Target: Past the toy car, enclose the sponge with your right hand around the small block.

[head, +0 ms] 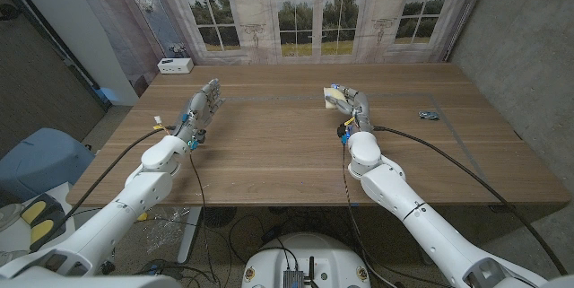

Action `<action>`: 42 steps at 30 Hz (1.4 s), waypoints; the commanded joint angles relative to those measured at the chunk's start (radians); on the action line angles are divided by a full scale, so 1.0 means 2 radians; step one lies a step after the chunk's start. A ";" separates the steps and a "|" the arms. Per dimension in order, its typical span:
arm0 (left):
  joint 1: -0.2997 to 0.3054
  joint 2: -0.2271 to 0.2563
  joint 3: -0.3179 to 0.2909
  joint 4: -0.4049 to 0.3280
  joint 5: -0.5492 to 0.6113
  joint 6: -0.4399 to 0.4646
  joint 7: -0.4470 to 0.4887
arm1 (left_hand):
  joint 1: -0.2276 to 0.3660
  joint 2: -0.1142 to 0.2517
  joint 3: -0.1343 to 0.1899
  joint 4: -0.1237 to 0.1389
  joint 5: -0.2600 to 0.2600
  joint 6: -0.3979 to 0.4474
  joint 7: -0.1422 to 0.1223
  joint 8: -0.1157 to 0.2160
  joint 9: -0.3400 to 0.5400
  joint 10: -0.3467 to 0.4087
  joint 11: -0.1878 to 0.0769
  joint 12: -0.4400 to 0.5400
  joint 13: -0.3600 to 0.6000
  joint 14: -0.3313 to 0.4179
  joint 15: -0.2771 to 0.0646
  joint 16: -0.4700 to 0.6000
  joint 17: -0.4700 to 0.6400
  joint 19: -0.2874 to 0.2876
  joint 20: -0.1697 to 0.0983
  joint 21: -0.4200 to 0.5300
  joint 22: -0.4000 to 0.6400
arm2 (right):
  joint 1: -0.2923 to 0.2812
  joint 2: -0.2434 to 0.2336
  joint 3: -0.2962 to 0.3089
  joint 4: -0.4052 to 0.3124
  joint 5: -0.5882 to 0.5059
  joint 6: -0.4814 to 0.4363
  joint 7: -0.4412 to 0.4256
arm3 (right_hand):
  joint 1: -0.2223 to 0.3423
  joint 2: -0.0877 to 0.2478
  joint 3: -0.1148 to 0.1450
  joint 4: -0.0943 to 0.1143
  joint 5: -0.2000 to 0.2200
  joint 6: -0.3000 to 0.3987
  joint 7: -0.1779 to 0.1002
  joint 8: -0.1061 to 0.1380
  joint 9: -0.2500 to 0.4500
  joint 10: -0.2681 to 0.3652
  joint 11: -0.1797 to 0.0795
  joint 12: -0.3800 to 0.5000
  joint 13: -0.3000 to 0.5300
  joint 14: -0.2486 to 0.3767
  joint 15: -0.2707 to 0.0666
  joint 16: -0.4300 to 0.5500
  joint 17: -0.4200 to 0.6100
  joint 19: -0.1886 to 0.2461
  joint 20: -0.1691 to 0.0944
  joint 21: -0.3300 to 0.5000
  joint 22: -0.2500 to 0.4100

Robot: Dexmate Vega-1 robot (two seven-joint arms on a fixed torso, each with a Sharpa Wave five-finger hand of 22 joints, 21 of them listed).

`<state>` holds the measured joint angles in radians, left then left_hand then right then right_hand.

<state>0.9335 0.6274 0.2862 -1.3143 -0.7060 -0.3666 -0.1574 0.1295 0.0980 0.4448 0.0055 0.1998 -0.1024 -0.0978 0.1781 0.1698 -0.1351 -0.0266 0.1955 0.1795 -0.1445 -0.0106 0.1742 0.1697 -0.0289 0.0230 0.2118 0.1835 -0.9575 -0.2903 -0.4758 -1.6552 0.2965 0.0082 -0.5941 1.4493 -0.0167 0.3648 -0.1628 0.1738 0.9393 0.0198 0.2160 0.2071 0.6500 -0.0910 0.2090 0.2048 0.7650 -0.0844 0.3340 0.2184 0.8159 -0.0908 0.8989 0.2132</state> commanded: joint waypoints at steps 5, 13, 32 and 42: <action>-0.006 -0.001 0.003 -0.001 0.004 0.004 0.005 | 0.001 0.001 0.000 -0.002 -0.001 0.000 -0.003 0.001 0.001 -0.004 0.001 0.002 0.002 -0.003 0.001 0.002 0.001 0.000 0.001 0.000 0.003 | -0.009 0.015 0.041 0.023 0.178 0.075 0.112 | 0.082 0.076 0.002 0.000 0.003 0.001 0.004 -0.001 0.002 0.000 0.006 -0.002 0.001 0.005 -0.074 -0.001 0.001 -0.003 -0.065 0.005 0.000; -0.011 -0.003 0.005 0.002 0.005 0.006 0.005 | 0.001 0.001 0.000 -0.002 -0.001 0.000 -0.003 0.001 0.001 -0.004 0.000 0.002 0.002 -0.002 0.001 0.003 0.001 0.000 0.001 0.000 0.003 | -0.006 0.022 0.054 0.036 0.251 0.082 0.158 | 0.083 0.076 0.002 -0.001 0.003 -0.001 0.004 -0.003 0.002 0.000 0.006 -0.002 0.001 0.005 -0.074 -0.002 0.001 -0.004 -0.065 0.007 -0.001; -0.016 -0.006 0.007 0.003 0.008 0.008 0.010 | 0.000 0.002 0.000 -0.002 -0.001 0.000 -0.002 0.001 0.001 -0.004 -0.001 0.002 0.002 -0.002 0.001 0.003 0.001 0.000 0.001 0.000 0.003 | 0.001 0.035 0.077 0.060 0.369 0.075 0.228 | 0.084 0.076 0.003 -0.001 0.004 -0.002 0.005 -0.004 0.002 -0.001 0.008 -0.004 0.002 0.006 -0.074 -0.004 0.001 -0.006 -0.065 0.012 -0.003; -0.017 -0.006 0.008 0.002 0.010 0.009 0.013 | 0.000 0.002 0.000 -0.002 -0.001 0.000 -0.002 0.001 0.001 -0.003 0.000 0.002 0.002 -0.002 0.001 0.003 0.001 0.000 0.001 0.000 0.003 | 0.000 0.035 0.090 0.061 0.411 0.067 0.252 | 0.085 0.076 0.003 -0.001 0.004 -0.003 0.005 -0.005 0.003 -0.002 0.008 -0.004 0.002 0.006 -0.074 -0.004 0.001 -0.007 -0.065 0.014 -0.003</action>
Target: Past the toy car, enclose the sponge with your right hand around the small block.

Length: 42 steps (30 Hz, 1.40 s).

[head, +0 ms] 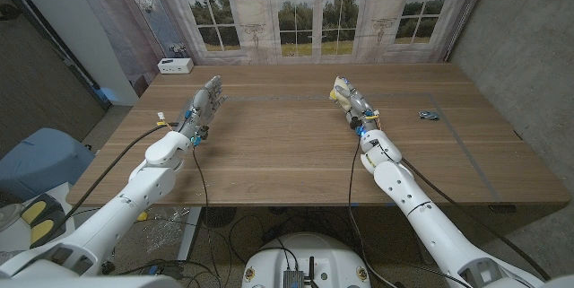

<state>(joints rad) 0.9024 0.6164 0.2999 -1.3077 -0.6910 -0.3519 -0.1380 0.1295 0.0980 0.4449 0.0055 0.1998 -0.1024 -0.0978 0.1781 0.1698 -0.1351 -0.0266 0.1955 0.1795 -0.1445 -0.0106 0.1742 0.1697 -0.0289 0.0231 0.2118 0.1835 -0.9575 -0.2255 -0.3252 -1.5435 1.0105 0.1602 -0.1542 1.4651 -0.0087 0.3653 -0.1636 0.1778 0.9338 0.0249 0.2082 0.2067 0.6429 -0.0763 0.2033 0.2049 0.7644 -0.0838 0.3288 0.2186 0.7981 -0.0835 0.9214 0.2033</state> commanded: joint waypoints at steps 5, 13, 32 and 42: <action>-0.001 -0.001 0.001 -0.003 0.002 0.002 0.003 | 0.000 0.002 0.000 -0.002 -0.001 0.000 -0.002 0.001 0.001 -0.003 0.001 0.002 0.002 -0.002 0.001 0.003 0.001 0.001 0.001 0.000 0.003 | -0.002 0.004 0.023 0.005 0.081 -0.019 0.048 | 0.077 0.072 0.003 0.000 0.002 -0.001 0.003 -0.002 0.003 0.001 0.001 -0.001 0.002 0.006 -0.074 -0.002 0.000 0.002 -0.069 0.004 0.001; 0.001 0.001 0.000 -0.003 -0.002 0.002 -0.002 | -0.001 0.002 0.000 -0.002 -0.001 0.000 -0.002 0.001 0.001 -0.003 0.000 0.002 0.002 -0.002 0.001 0.003 0.001 0.001 0.000 0.000 0.003 | -0.010 0.004 0.029 -0.003 0.099 -0.022 0.055 | 0.078 0.072 0.003 -0.001 0.003 -0.003 0.002 -0.003 0.003 0.001 0.003 -0.002 0.002 0.006 -0.074 -0.003 0.000 0.001 -0.069 0.006 0.001; -0.003 0.013 -0.005 0.013 -0.015 0.000 -0.040 | -0.001 0.003 0.000 -0.002 -0.001 0.001 -0.001 0.001 0.001 -0.003 0.000 0.002 0.002 -0.002 0.002 0.003 0.001 0.001 0.000 0.001 0.003 | -0.037 0.009 0.030 -0.038 0.099 0.000 0.033 | 0.078 0.071 0.003 -0.001 0.003 -0.004 0.003 -0.004 0.003 -0.001 0.002 -0.003 0.002 0.006 -0.074 -0.005 0.001 -0.001 -0.069 0.011 -0.001; -0.020 0.015 -0.003 0.040 -0.022 -0.001 -0.073 | -0.001 0.004 0.000 -0.002 -0.001 0.002 -0.001 0.001 0.001 -0.002 0.001 0.002 0.002 -0.001 0.002 0.003 0.001 0.002 0.001 0.001 0.003 | -0.049 0.003 0.027 -0.057 0.092 0.007 0.020 | 0.079 0.071 0.003 -0.001 0.003 -0.005 0.002 -0.004 0.003 -0.002 0.003 -0.003 0.002 0.006 -0.074 -0.005 0.001 -0.002 -0.069 0.013 -0.001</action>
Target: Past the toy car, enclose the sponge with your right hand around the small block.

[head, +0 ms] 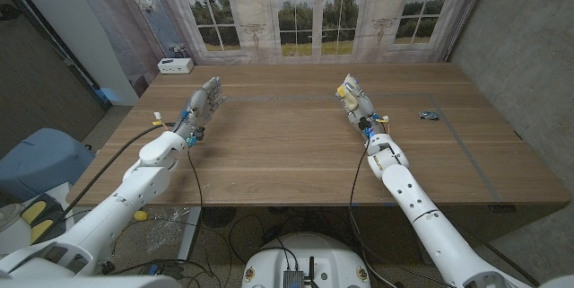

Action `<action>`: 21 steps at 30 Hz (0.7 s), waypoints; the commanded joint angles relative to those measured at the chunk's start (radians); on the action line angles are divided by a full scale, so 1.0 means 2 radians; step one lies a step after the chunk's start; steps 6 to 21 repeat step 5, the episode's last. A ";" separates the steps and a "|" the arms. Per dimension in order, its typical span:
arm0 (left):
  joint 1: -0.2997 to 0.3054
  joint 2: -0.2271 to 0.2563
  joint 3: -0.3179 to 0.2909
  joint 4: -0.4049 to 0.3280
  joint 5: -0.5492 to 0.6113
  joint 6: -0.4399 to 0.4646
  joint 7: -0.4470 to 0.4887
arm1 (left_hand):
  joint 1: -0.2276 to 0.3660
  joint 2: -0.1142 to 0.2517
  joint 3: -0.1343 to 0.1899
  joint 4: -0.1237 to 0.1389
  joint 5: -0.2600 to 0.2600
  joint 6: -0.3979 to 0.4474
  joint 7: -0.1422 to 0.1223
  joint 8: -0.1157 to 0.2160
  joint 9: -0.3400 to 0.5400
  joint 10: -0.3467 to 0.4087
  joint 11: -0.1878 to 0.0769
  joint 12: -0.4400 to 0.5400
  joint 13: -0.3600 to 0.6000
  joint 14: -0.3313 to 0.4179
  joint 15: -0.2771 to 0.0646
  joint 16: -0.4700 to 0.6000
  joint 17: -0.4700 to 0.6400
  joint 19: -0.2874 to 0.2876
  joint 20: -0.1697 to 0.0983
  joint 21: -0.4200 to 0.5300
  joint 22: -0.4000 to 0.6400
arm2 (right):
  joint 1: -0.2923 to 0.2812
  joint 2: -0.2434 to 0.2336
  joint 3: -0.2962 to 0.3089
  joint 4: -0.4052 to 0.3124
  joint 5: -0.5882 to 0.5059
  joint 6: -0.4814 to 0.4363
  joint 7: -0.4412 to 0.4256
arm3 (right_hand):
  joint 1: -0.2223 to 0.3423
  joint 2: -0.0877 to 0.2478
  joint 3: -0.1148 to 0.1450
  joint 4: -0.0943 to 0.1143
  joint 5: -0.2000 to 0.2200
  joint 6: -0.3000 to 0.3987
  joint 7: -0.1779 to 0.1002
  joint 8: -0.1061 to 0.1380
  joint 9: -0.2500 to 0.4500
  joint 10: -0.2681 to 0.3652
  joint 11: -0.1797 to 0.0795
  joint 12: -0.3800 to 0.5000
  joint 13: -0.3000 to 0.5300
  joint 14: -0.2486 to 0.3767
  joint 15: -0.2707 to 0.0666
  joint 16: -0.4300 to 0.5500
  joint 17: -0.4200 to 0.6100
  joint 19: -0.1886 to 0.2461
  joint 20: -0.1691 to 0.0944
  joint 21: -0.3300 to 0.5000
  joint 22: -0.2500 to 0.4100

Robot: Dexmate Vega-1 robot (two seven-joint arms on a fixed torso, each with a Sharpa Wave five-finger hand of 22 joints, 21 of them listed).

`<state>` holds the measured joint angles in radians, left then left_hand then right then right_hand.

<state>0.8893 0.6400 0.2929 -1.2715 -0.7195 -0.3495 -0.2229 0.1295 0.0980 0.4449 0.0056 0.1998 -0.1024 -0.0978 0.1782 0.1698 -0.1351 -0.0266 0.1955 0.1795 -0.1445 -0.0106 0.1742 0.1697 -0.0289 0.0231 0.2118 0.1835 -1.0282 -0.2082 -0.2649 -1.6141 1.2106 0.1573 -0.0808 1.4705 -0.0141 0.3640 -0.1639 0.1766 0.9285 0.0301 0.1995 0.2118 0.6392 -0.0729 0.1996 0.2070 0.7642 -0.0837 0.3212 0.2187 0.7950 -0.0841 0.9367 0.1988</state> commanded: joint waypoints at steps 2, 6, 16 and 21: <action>-0.016 0.004 0.002 0.023 -0.007 0.002 -0.033 | -0.001 0.004 0.000 -0.002 0.000 0.002 -0.001 0.001 0.001 -0.003 0.001 0.002 0.002 -0.001 0.002 0.003 0.001 0.001 0.001 0.001 0.003 | -0.015 -0.008 -0.003 -0.025 -0.007 0.007 -0.018 | 0.076 0.073 0.004 0.000 0.004 -0.004 0.000 0.000 0.001 0.000 0.001 -0.001 0.001 0.006 -0.074 -0.002 0.001 -0.001 -0.069 0.005 0.001; -0.017 0.003 0.004 0.020 -0.005 0.005 -0.029 | -0.001 0.005 0.000 -0.002 0.000 0.002 -0.001 0.001 0.001 -0.003 0.001 0.002 0.002 -0.001 0.002 0.003 0.001 0.001 0.001 0.001 0.003 | -0.015 -0.013 -0.002 -0.026 -0.009 0.006 -0.021 | 0.076 0.073 0.004 0.000 0.004 -0.004 0.000 -0.001 0.001 0.000 0.001 -0.001 0.001 0.006 -0.074 -0.002 0.001 -0.001 -0.069 0.006 0.001; -0.017 0.003 0.004 0.020 -0.005 0.005 -0.029 | -0.001 0.005 0.000 -0.002 0.000 0.002 -0.001 0.001 0.001 -0.003 0.001 0.002 0.002 -0.001 0.002 0.003 0.001 0.001 0.001 0.001 0.003 | -0.015 -0.013 -0.002 -0.026 -0.009 0.006 -0.021 | 0.076 0.073 0.004 0.000 0.004 -0.004 0.000 -0.001 0.001 0.000 0.001 -0.001 0.001 0.006 -0.074 -0.002 0.001 -0.001 -0.069 0.006 0.001; -0.017 0.003 0.004 0.020 -0.005 0.005 -0.029 | -0.001 0.005 0.000 -0.002 0.000 0.002 -0.001 0.001 0.001 -0.003 0.001 0.002 0.002 -0.001 0.002 0.003 0.001 0.001 0.001 0.001 0.003 | -0.015 -0.013 -0.002 -0.026 -0.009 0.006 -0.021 | 0.076 0.073 0.004 0.000 0.004 -0.004 0.000 -0.001 0.001 0.000 0.001 -0.001 0.001 0.006 -0.074 -0.002 0.001 -0.001 -0.069 0.006 0.001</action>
